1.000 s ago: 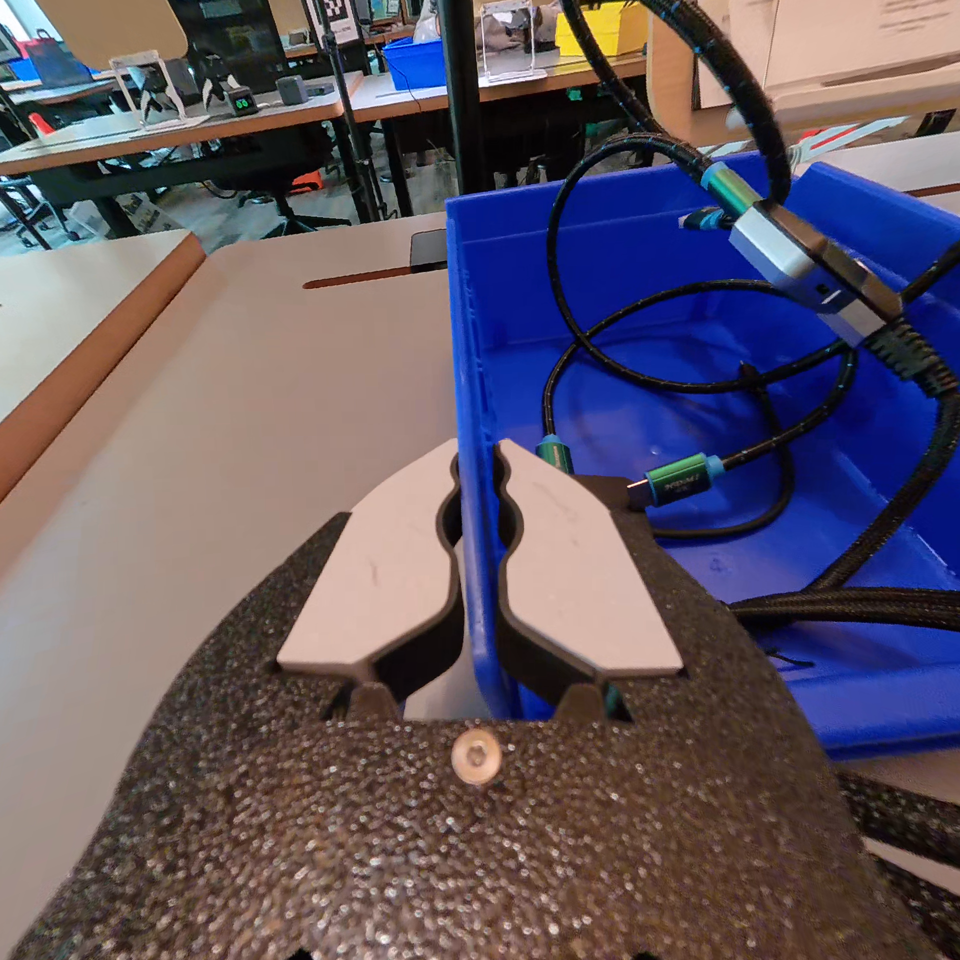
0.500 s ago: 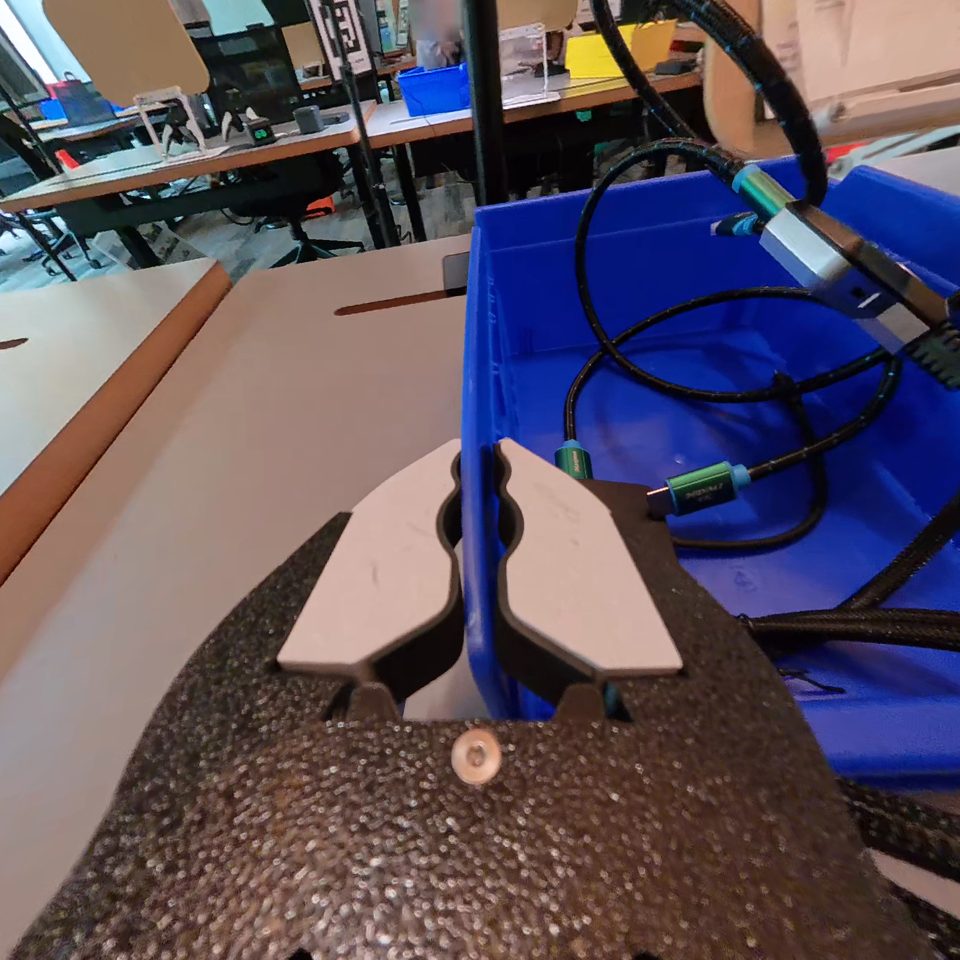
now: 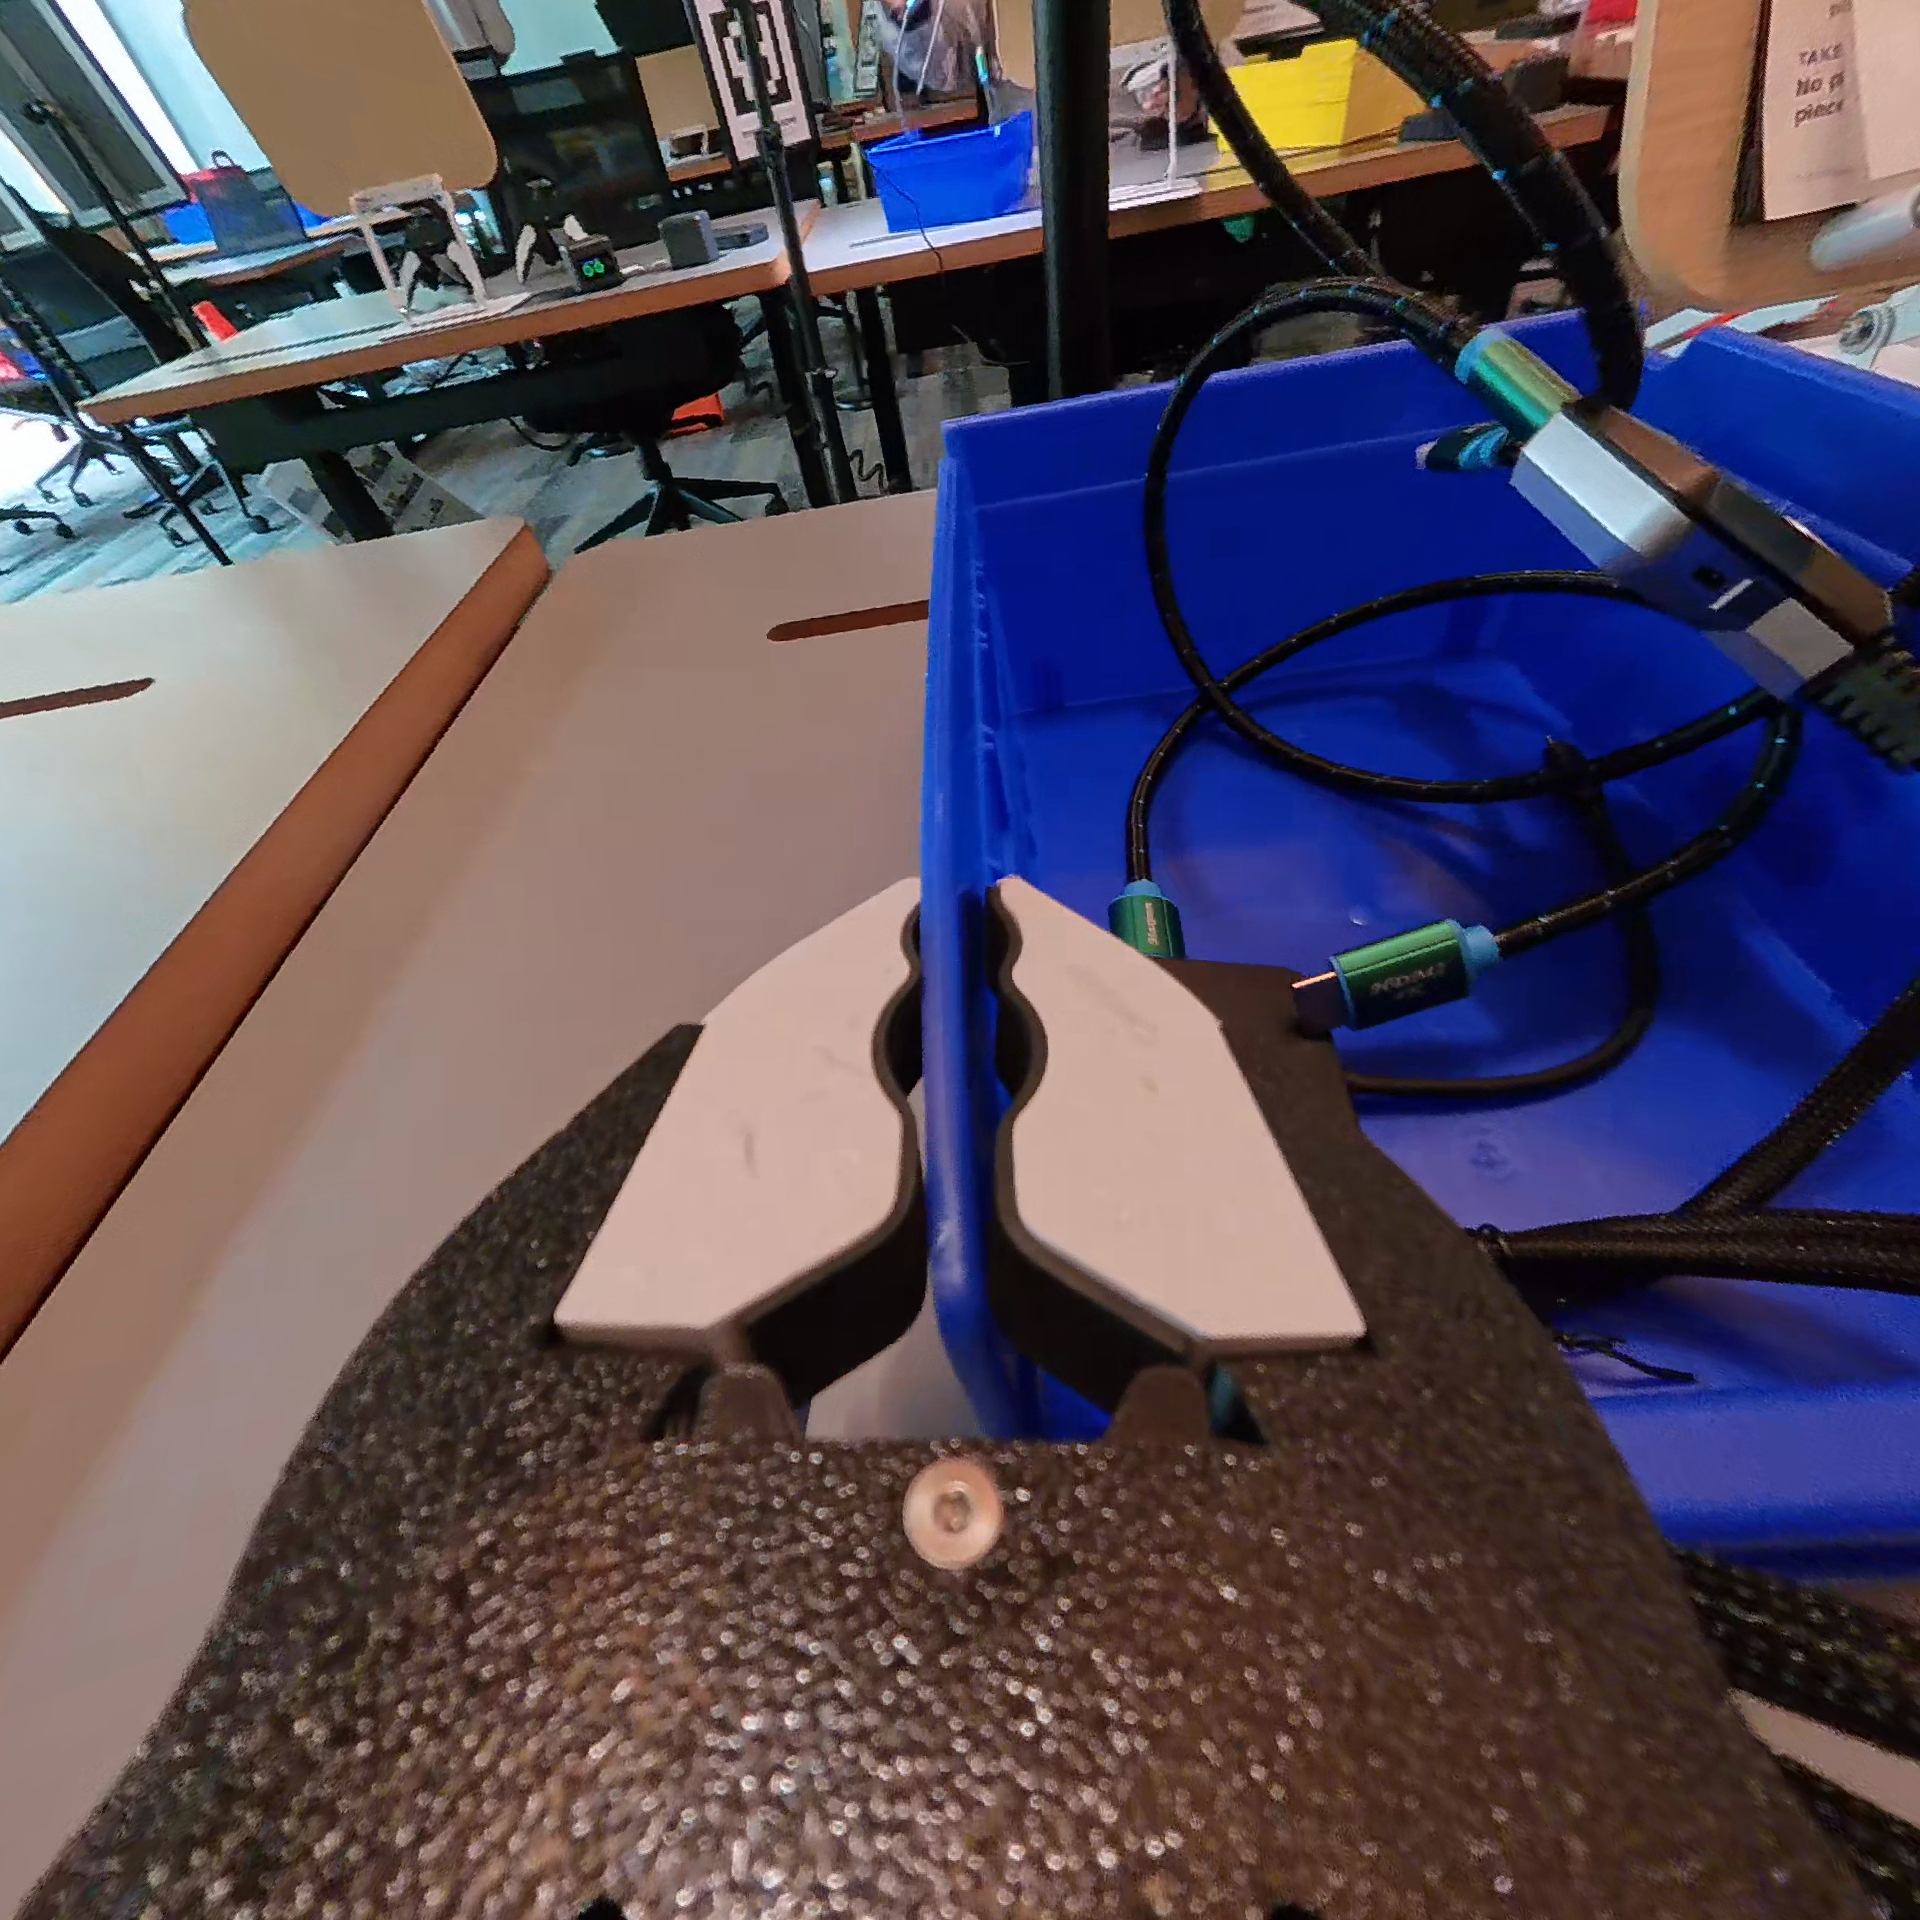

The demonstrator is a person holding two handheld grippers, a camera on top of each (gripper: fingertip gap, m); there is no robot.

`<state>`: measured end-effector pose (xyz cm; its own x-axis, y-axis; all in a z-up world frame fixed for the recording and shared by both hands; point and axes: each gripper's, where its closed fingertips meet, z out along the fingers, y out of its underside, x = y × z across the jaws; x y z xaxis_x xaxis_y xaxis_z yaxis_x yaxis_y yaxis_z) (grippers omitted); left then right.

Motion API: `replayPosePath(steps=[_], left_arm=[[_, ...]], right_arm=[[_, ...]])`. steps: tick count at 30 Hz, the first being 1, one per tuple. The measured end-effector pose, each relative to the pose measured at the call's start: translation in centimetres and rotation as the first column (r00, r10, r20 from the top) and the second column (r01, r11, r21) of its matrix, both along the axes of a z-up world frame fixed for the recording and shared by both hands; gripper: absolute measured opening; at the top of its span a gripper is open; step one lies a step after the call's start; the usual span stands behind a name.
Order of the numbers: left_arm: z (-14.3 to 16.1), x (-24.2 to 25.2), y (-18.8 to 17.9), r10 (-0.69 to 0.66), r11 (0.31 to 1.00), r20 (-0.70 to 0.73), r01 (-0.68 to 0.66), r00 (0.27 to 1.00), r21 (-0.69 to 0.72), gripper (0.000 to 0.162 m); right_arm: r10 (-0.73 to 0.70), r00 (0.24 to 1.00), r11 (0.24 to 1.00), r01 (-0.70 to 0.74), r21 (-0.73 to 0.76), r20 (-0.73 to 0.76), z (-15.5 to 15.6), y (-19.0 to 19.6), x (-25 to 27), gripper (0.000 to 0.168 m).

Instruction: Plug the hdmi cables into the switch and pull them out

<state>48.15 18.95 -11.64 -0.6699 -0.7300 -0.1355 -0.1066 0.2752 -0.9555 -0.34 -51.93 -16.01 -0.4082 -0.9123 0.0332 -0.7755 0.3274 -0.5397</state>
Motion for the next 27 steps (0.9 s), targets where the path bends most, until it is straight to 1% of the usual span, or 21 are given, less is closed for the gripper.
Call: replayPosePath(steps=[2,4,6,8,10,11,12,13,15,16,17,18,19,21,22,24,26,27], left_arm=[[-0.1,0.3,0.0,-0.028,1.0,-0.023,0.028,0.999,-0.012,0.006],[-0.3,0.1,-0.2,-0.071,0.997,-0.064,0.071,0.995,-0.007,0.008],[-0.5,0.0,0.1,-0.07,0.996,-0.097,0.075,0.993,0.049,0.014],[0.5,0.1,0.6,-0.05,0.991,-0.064,0.058,0.997,0.119,0.024],[3.4,0.1,1.3,-0.018,0.989,0.02,0.015,1.0,0.144,0.029],[5.2,-0.1,1.4,-0.003,0.99,0.05,-0.004,0.999,0.138,0.029],[6.7,-0.6,1.0,0.0,0.993,0.048,-0.006,0.999,0.122,0.028],[7.9,-1.5,0.0,-0.02,0.995,0.008,0.019,1.0,0.099,0.028],[8.8,-4.0,-3.6,-0.128,0.989,-0.131,0.136,0.983,0.058,0.03],[8.6,-5.3,-5.6,-0.183,0.979,-0.203,0.198,0.962,0.056,0.037],[8.0,-6.2,-7.5,-0.222,0.968,-0.27,0.245,0.937,0.055,0.049],[7.4,-6.6,-9.2,-0.238,0.964,-0.331,0.265,0.913,0.037,0.063],[6.8,-6.6,-10.6,-0.235,0.966,-0.388,0.257,0.891,0.004,0.069],[5.4,-5.5,-12.4,-0.212,0.975,-0.501,0.215,0.839,-0.052,0.072],[4.5,-4.9,-12.8,-0.195,0.979,-0.552,0.194,0.811,-0.06,0.072],[2.7,-4.0,-13.2,-0.162,0.984,-0.631,0.175,0.758,-0.043,0.073],[0.8,-4.3,-13.6,-0.174,0.974,-0.689,0.228,0.704,-0.013,0.068],[0.2,-4.6,-13.8,-0.18,0.97,-0.71,0.242,0.681,-0.014,0.068]], right_arm=[[-0.003,1.0,0.996,0.002,-0.09,-0.009,0.7,-0.5,-0.3,0.063],[-0.014,0.999,0.983,0.02,-0.183,0.035,2.5,-0.9,-0.5,0.067],[-0.049,0.988,0.964,0.084,-0.251,0.143,5.4,-1.0,-1.0,0.071],[-0.073,0.955,0.946,0.157,-0.283,0.287,9.2,-0.1,-1.6,0.08],[-0.043,0.908,0.944,0.173,-0.28,0.417,12.5,2.5,-2.0,0.087],[-0.007,0.881,0.95,0.154,-0.272,0.473,13.8,4.4,-1.8,0.087],[0.029,0.857,0.957,0.126,-0.263,0.515,14.6,6.4,-1.5,0.085],[0.062,0.836,0.96,0.098,-0.261,0.546,15.2,8.3,-1.1,0.082],[0.128,0.805,0.963,0.04,-0.268,0.579,15.6,12.4,0.1,0.082],[0.168,0.784,0.963,-0.002,-0.269,0.597,15.7,14.6,1.2,0.082],[0.214,0.753,0.962,-0.052,-0.268,0.622,15.7,17.0,2.4,0.082],[0.261,0.715,0.958,-0.11,-0.264,0.648,15.8,19.5,3.6,0.082],[0.3,0.672,0.952,-0.166,-0.257,0.677,15.9,21.9,4.8,0.081],[0.345,0.59,0.937,-0.259,-0.234,0.73,16.2,25.9,6.5,0.079],[0.355,0.565,0.931,-0.291,-0.223,0.745,16.2,27.3,7.0,0.078],[0.349,0.535,0.928,-0.308,-0.208,0.769,16.0,28.8,7.6,0.078],[0.358,0.518,0.923,-0.32,-0.212,0.777,15.5,29.7,8.2,0.082],[0.368,0.526,0.916,-0.347,-0.202,0.767,15.2,30.3,8.6,0.085]])
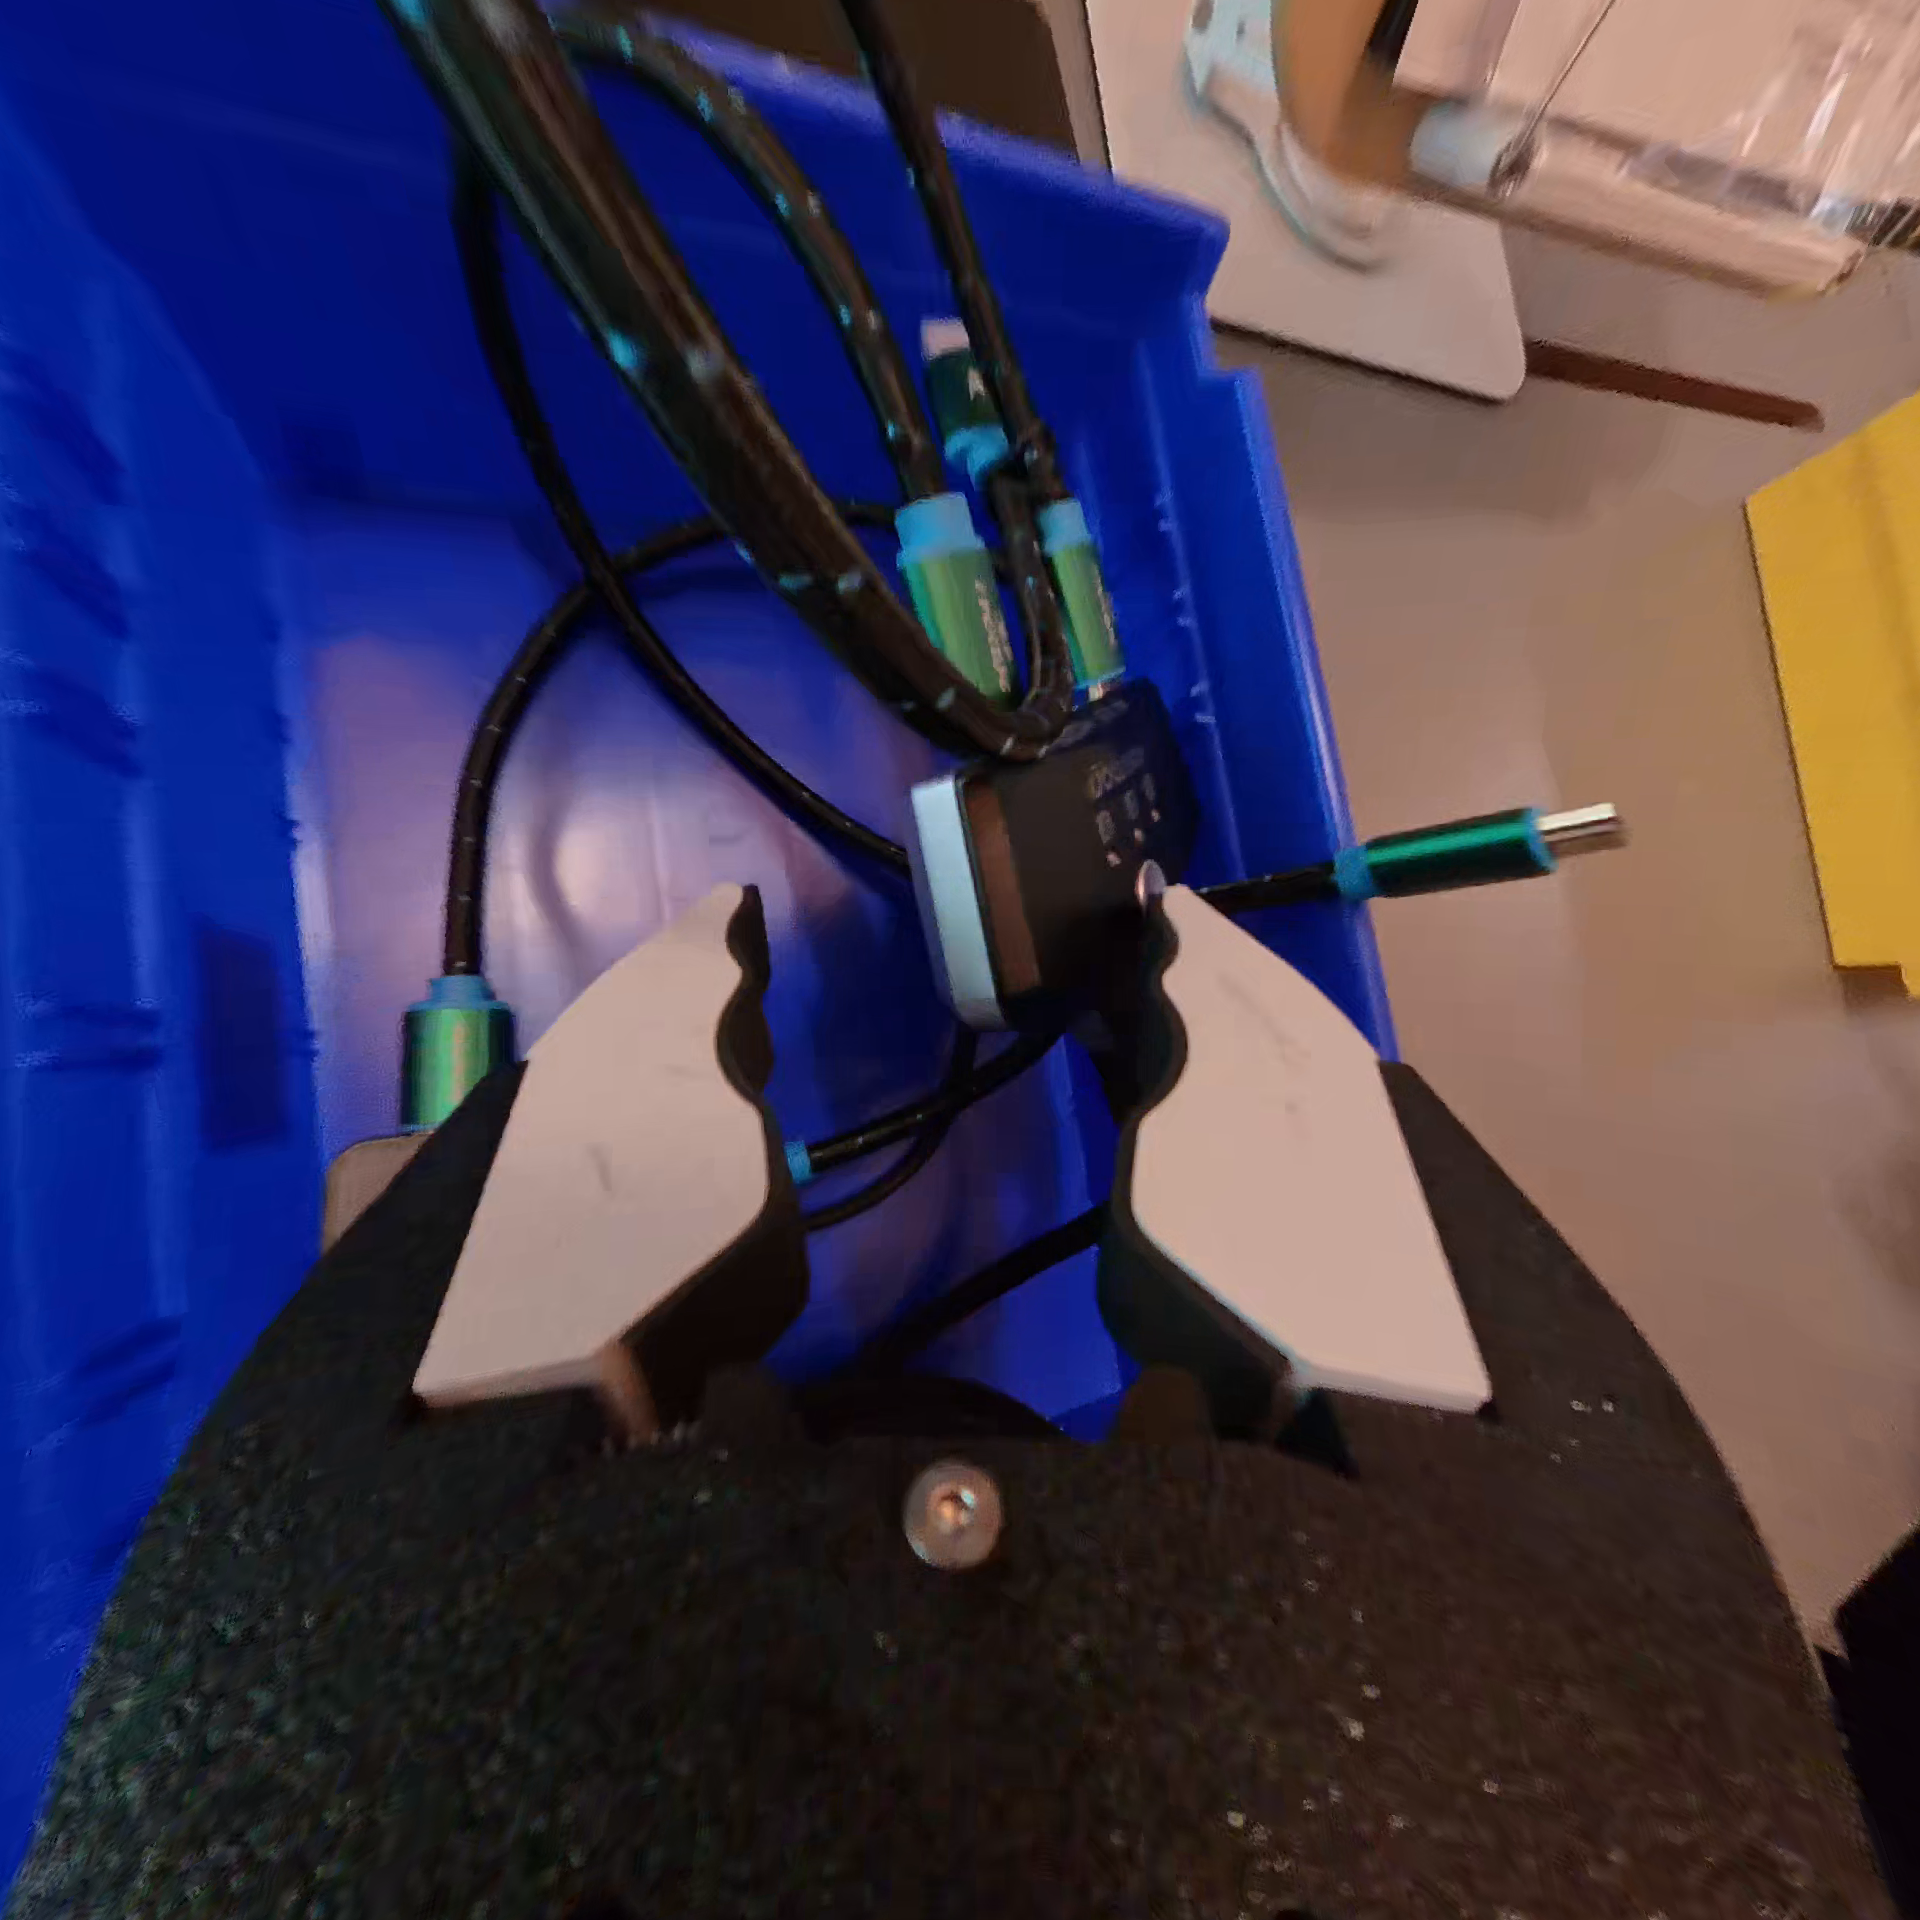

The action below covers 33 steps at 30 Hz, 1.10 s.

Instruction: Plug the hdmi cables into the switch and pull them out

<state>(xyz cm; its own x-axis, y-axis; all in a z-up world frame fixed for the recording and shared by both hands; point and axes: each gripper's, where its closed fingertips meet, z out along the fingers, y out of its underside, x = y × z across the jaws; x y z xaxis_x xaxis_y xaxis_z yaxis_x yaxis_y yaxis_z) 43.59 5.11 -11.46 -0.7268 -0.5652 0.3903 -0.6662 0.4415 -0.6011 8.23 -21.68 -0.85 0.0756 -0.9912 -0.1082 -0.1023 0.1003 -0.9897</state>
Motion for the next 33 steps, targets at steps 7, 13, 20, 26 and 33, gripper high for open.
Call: replayPosePath(steps=[7,13,20,26,33], left_arm=[[1.5,-0.3,-3.1,0.0,0.904,-0.309,-0.132,0.951,-0.406,0.023],[9.1,-1.3,-2.4,-0.021,0.767,-0.092,-0.043,0.996,-0.641,0.021],[25.4,-9.0,-1.9,-0.072,0.621,0.237,0.229,0.969,-0.749,0.021],[34.5,-19.1,-3.0,-0.158,0.448,0.4,0.427,0.903,-0.786,0.021],[33.3,-26.2,-6.9,-0.397,0.364,0.362,0.507,0.843,-0.781,0.021]], right_arm=[[0.098,0.994,0.994,-0.1,-0.034,-0.058,-1.1,2.8,1.0,0.088],[0.051,0.998,0.999,-0.052,-0.014,-0.043,-0.9,1.5,-0.1,0.085],[0.071,0.992,0.992,-0.081,0.1,0.1,1.5,2.1,-0.3,0.078],[0.186,0.976,0.972,-0.201,0.126,0.116,1.9,5.6,0.3,0.081],[0.237,0.96,0.965,-0.25,0.081,0.146,3.4,7.6,-0.7,0.082]])
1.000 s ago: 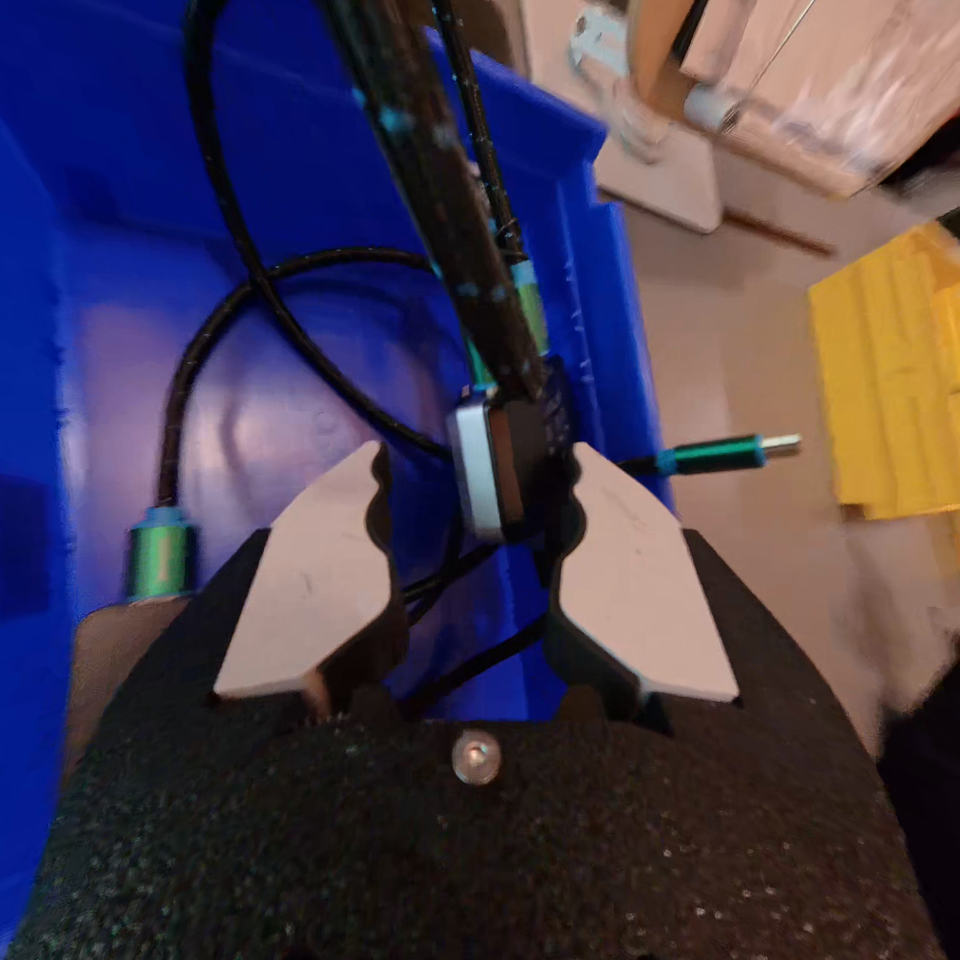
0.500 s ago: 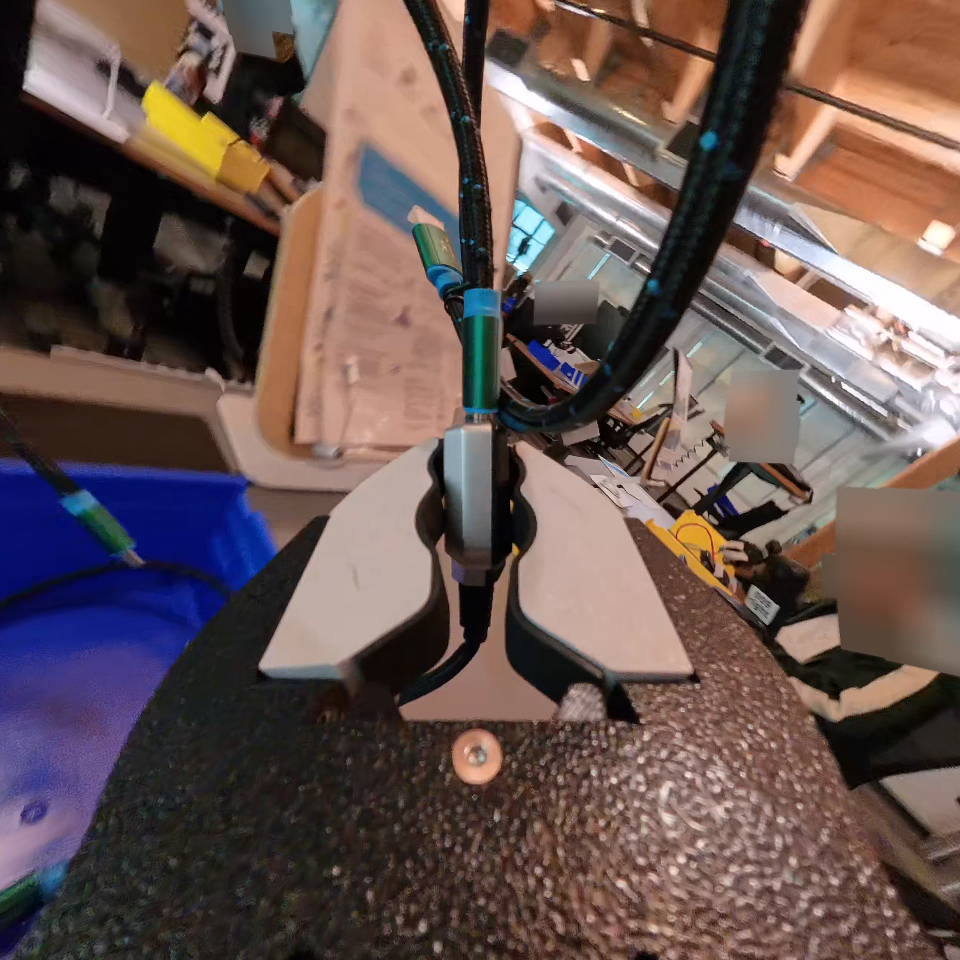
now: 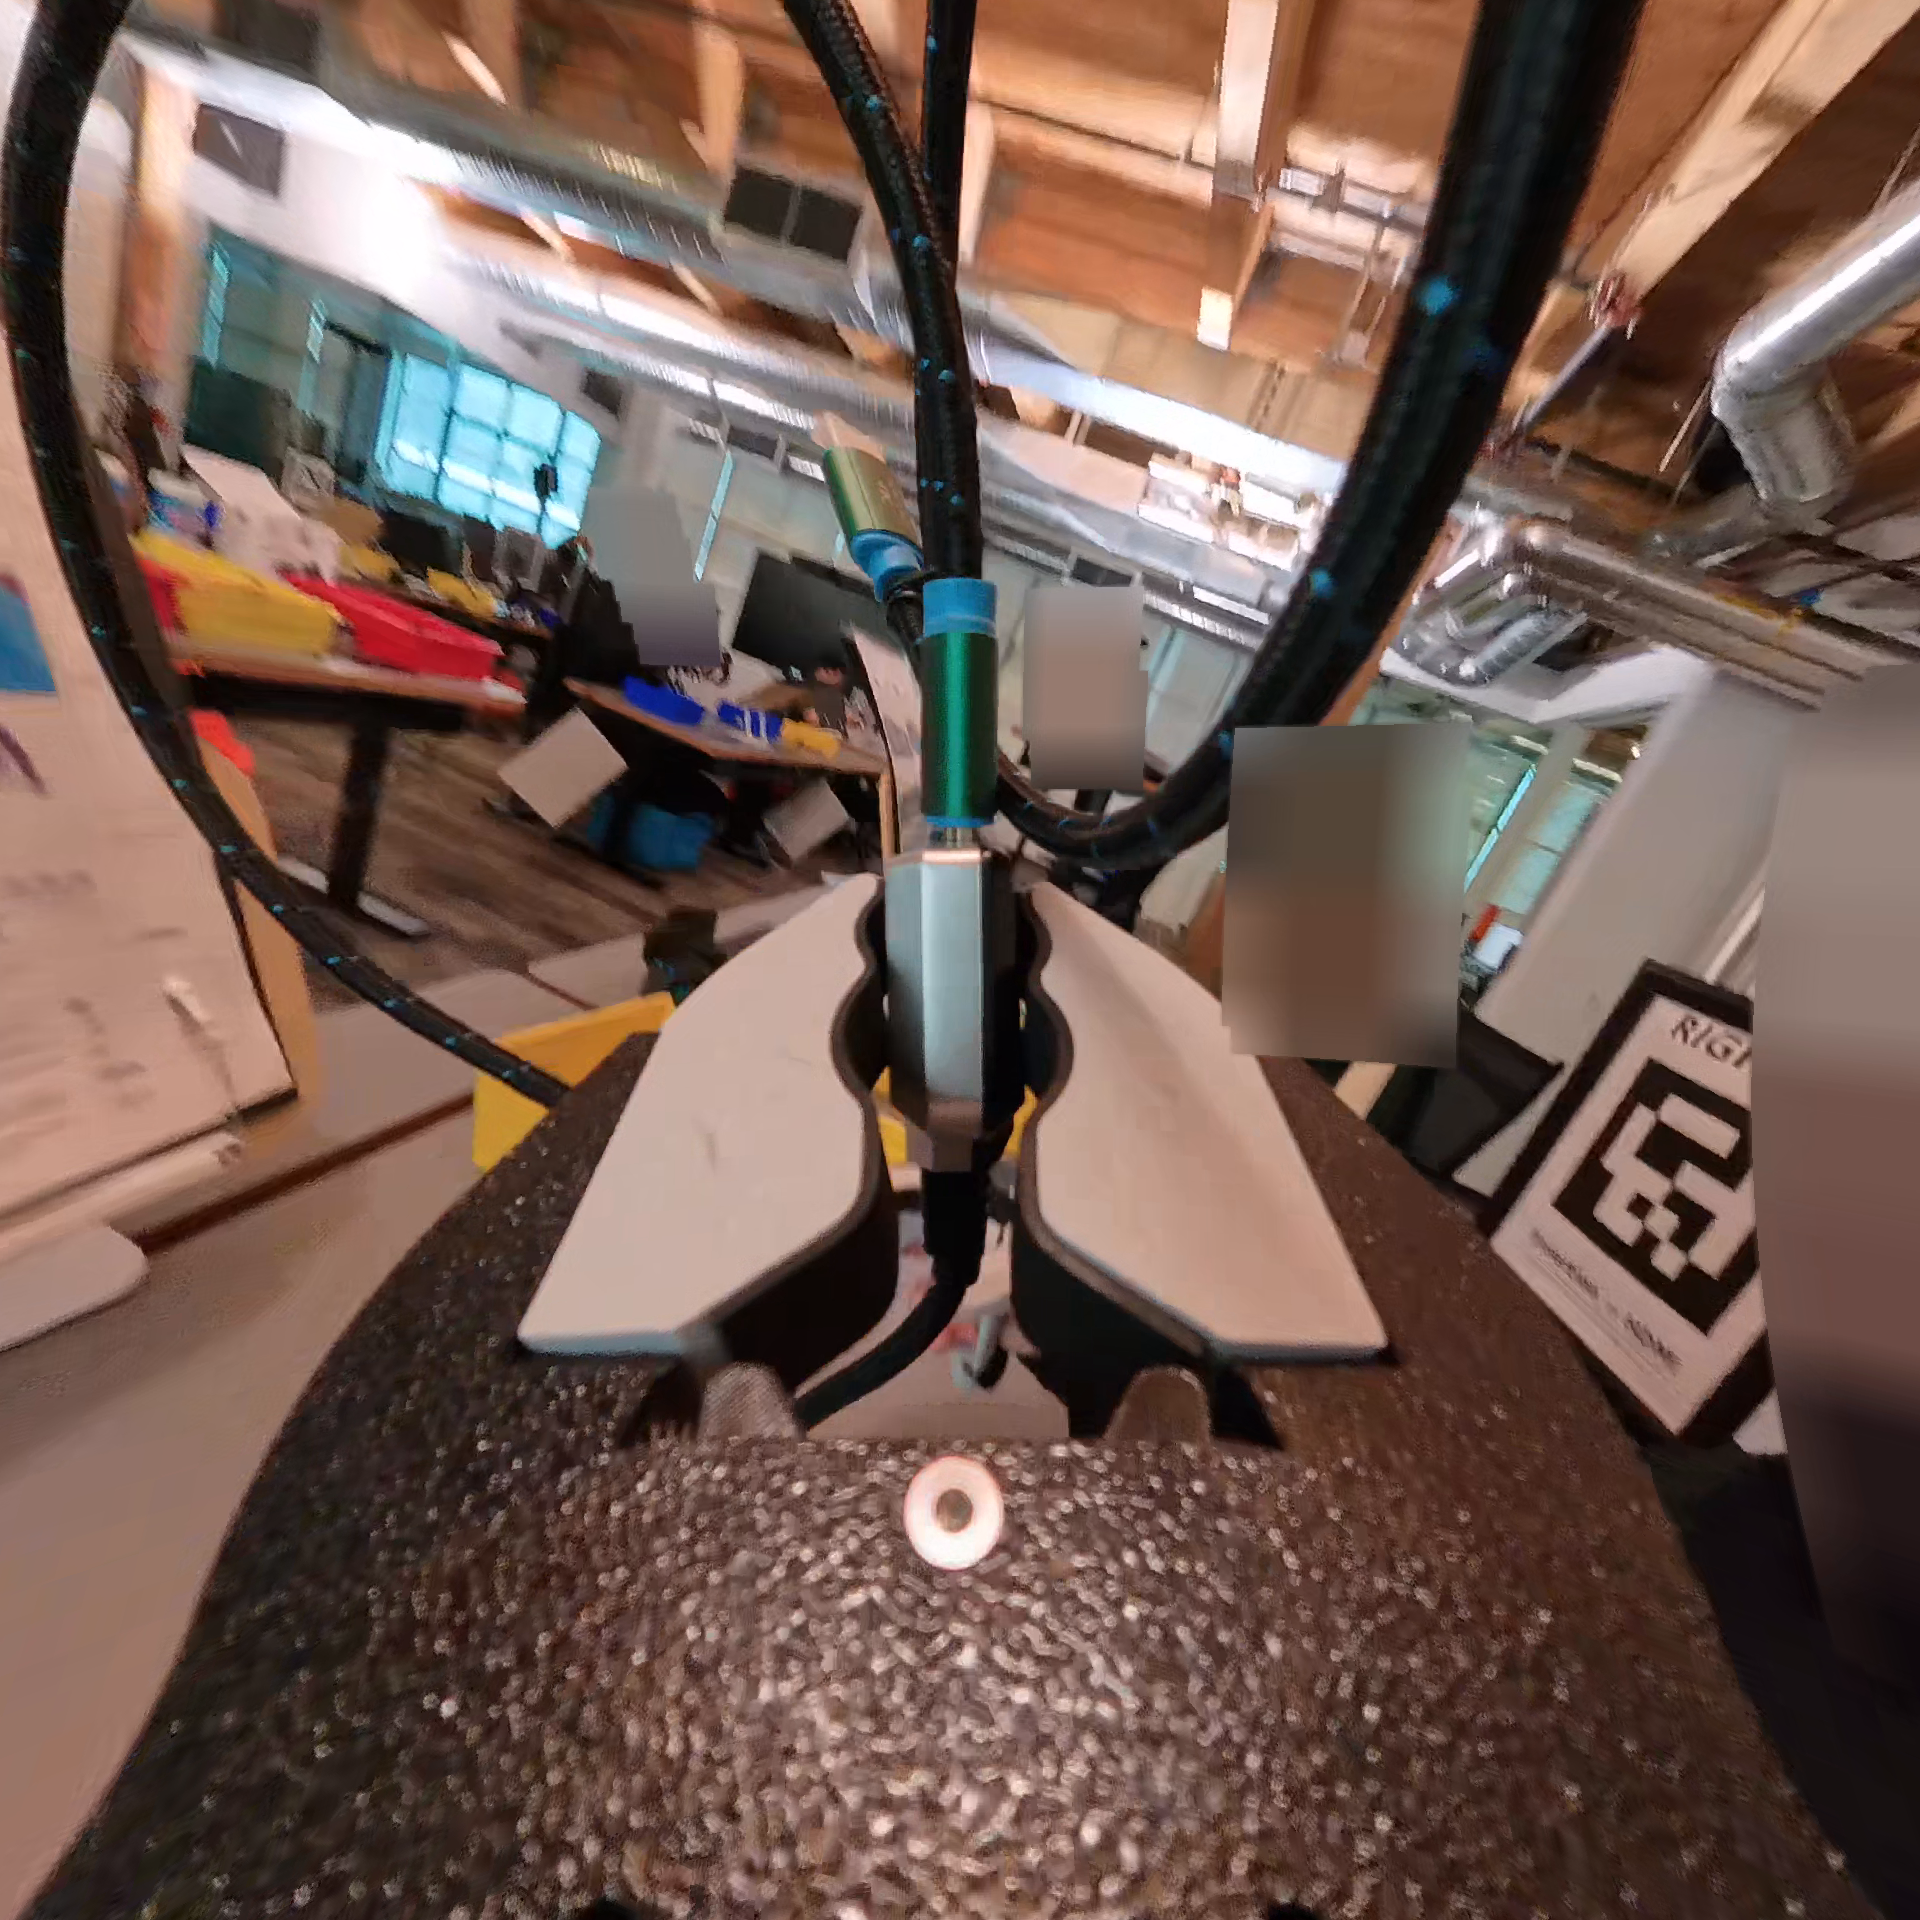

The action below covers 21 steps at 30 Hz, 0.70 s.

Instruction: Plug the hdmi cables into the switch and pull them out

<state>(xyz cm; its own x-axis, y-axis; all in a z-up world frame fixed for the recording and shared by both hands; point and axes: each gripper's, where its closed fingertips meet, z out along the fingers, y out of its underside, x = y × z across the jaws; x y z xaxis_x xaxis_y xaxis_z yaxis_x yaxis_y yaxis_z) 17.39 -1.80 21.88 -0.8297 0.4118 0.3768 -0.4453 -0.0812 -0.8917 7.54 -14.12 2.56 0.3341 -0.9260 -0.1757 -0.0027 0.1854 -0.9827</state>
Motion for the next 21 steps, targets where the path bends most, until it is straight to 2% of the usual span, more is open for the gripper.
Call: replayPosePath(steps=[4,7,9,11,14,16,18,20,21], left_arm=[[-7.0,-2.7,-3.4,-0.132,0.979,0.007,0.129,0.991,0.16,0.021],[-12.1,-4.7,-5.2,-0.253,0.939,0.001,0.245,0.967,0.243,0.021],[-14.5,-5.5,-6.1,-0.307,0.917,0.006,0.294,0.952,0.27,0.021],[-16.3,-6.0,-6.7,-0.355,0.897,0.035,0.33,0.934,0.293,0.021],[-18.2,-6.3,-7.3,-0.416,0.864,0.051,0.378,0.908,0.333,0.021],[-19.7,-6.2,-7.8,-0.428,0.844,0.056,0.377,0.902,0.382,0.021],[-21.2,-6.2,-7.9,-0.453,0.814,0.051,0.389,0.89,0.431,0.021],[-22.1,-6.5,-7.9,-0.481,0.791,0.045,0.412,0.875,0.452,0.021],[-22.5,-6.7,-7.9,-0.492,0.783,0.044,0.42,0.87,0.46,0.021]], right_arm=[[0.037,0.998,0.997,-0.041,0.066,0.054,1.0,0.3,-0.5,0.077],[0.144,0.989,0.981,-0.147,0.127,0.027,0.1,1.5,-0.2,0.084],[0.22,0.975,0.956,-0.219,0.193,0.021,-0.8,2.3,0.2,0.094],[0.283,0.959,0.918,-0.28,0.283,0.029,-1.5,2.7,0.8,0.094],[0.376,0.923,0.827,-0.372,0.421,0.077,-1.7,3.4,1.5,0.082],[0.406,0.907,0.789,-0.408,0.46,0.108,-1.7,3.6,1.7,0.074],[0.382,0.921,0.801,-0.372,0.468,0.078,-2.4,3.5,2.5,0.07],[0.379,0.925,0.828,-0.344,0.443,0.012,-4.1,3.5,3.1,0.04],[0.415,0.91,0.818,-0.378,0.434,0.01,-4.5,3.9,3.1,0.037]])
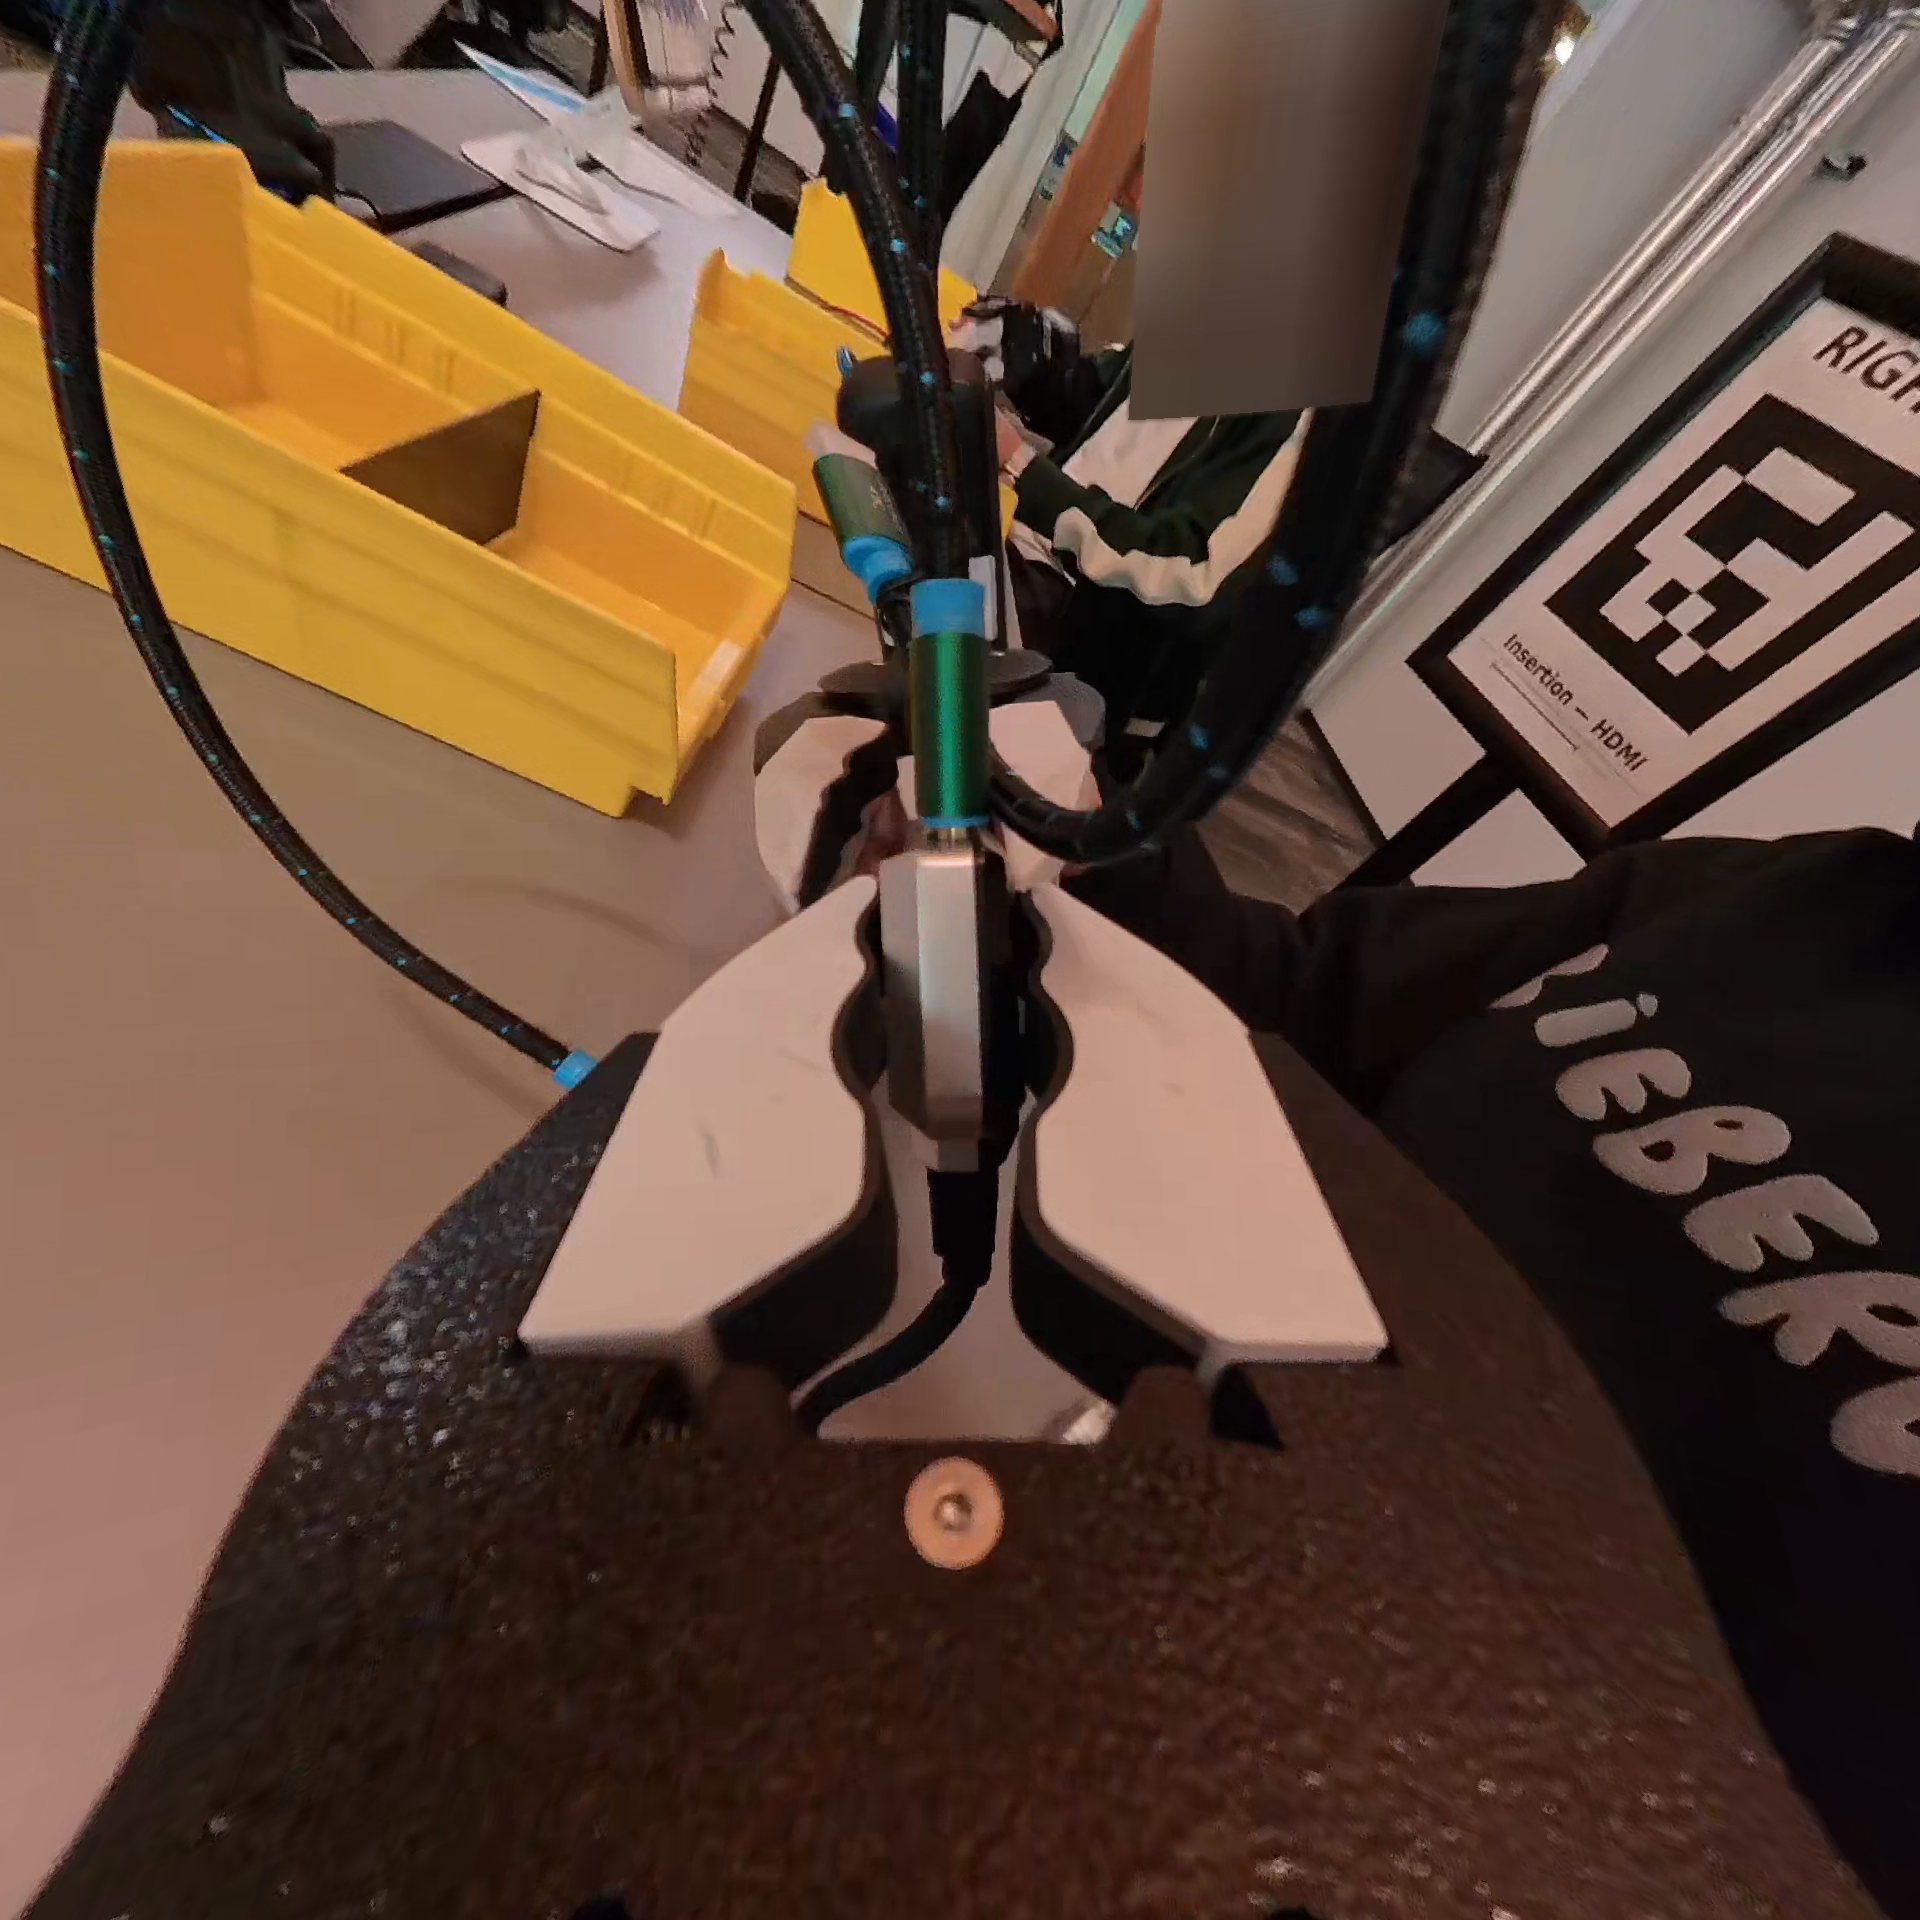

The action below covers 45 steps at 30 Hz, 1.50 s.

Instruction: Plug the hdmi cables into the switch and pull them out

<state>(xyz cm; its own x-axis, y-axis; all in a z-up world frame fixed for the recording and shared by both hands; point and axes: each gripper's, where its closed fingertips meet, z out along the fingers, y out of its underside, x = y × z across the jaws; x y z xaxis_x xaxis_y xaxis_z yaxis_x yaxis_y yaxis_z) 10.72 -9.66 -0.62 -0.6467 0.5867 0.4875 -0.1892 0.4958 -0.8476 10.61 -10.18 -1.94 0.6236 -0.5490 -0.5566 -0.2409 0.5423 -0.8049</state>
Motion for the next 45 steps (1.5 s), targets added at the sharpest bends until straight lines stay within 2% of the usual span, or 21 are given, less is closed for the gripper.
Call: replayPosePath(steps=[2,5,8,10,13,15,17,19,21,24,26,29,32,33,35,39,40,42,45], left_arm=[[-0.7,-0.1,-0.2,-0.006,1.0,0.009,0.006,1.0,0.022,0.021],[-1.2,-0.2,-0.3,-0.028,0.999,-0.008,0.028,1.0,0.041,0.021],[-1.5,0.2,-0.3,-0.025,0.999,0.044,0.024,0.999,0.029,0.021],[-1.2,0.8,-0.7,0.026,1.0,0.088,-0.024,0.996,-0.02,0.024],[-0.8,2.1,-1.3,0.171,0.985,0.199,-0.162,0.965,-0.061,0.031],[-0.7,3.1,-1.2,0.264,0.964,0.369,-0.235,0.891,-0.122,0.04],[-0.1,4.2,-0.7,0.367,0.93,0.52,-0.305,0.771,-0.204,0.045],[1.5,4.8,0.2,0.477,0.878,0.576,-0.383,0.664,-0.285,0.053],[3.3,4.2,1.4,0.578,0.815,0.546,-0.458,0.607,-0.354,0.058],[3.9,1.1,2.9,0.671,0.74,0.433,-0.509,0.602,-0.439,0.065],[2.7,-0.3,3.3,0.717,0.694,0.368,-0.551,0.592,-0.464,0.066],[-0.6,1.4,3.0,0.793,0.609,0.364,-0.617,0.488,-0.499,0.066],[-3.0,4.7,2.9,0.838,0.543,0.408,-0.619,0.362,-0.568,0.063],[-3.4,5.3,2.8,0.841,0.539,0.406,-0.611,0.357,-0.58,0.062],[-3.5,5.7,2.5,0.841,0.541,0.373,-0.592,0.393,-0.598,0.056],[-2.7,6.4,2.0,0.842,0.536,0.379,-0.514,0.385,-0.669,0.041],[-2.4,6.1,1.9,0.833,0.545,0.384,-0.47,0.399,-0.694,0.033],[-2.1,5.2,1.7,0.816,0.558,0.403,-0.387,0.414,-0.734,0.003],[-1.9,5.2,1.6,0.822,0.548,0.406,-0.361,0.4,-0.755,0.002]], right_arm=[[0.077,0.997,0.997,-0.078,0.029,0.021,-0.1,0.7,-0.4,0.02],[0.083,0.995,0.997,-0.083,0.007,0.046,-0.5,1.2,-0.1,0.02],[0.099,0.995,0.995,-0.099,-0.015,0.028,-0.9,1.3,0.3,0.02],[0.072,0.996,0.997,-0.073,0.021,0.056,-0.5,1.0,0.8,0.021],[0.016,0.995,0.99,-0.03,0.138,0.097,0.1,0.4,1.5,0.021],[-0.031,0.995,0.979,0.011,0.204,0.094,0.4,-0.1,2.0,0.021],[-0.094,0.993,0.966,0.075,0.249,0.066,0.1,-0.7,2.6,0.021],[-0.159,0.987,0.927,0.152,0.342,-0.006,-0.4,-1.7,3.3,0.021],[-0.191,0.98,0.872,0.197,0.447,-0.058,-0.9,-2.6,3.7,0.021],[-0.177,0.98,0.773,0.195,0.604,-0.089,-1.0,-3.3,3.9,0.021],[-0.201,0.973,0.73,0.226,0.645,-0.113,-1.0,-3.6,4.1,0.021],[-0.212,0.966,0.685,0.255,0.683,-0.147,-0.8,-3.3,3.9,0.021],[-0.185,0.973,0.661,0.229,0.715,-0.141,0.1,-2.5,3.4,0.02],[-0.176,0.974,0.655,0.223,0.722,-0.141,0.4,-2.2,3.3,0.02],[-0.165,0.976,0.659,0.215,0.721,-0.141,0.8,-1.6,3.2,0.021],[-0.122,0.982,0.64,0.189,0.745,-0.144,0.7,-0.7,3.4,0.021],[-0.112,0.984,0.63,0.177,0.756,-0.137,0.8,-0.6,3.4,0.021],[-0.104,0.986,0.622,0.164,0.766,-0.127,1.0,-0.4,3.4,0.02],[-0.101,0.988,0.63,0.157,0.76,-0.121,1.2,-0.5,3.3,0.02]])
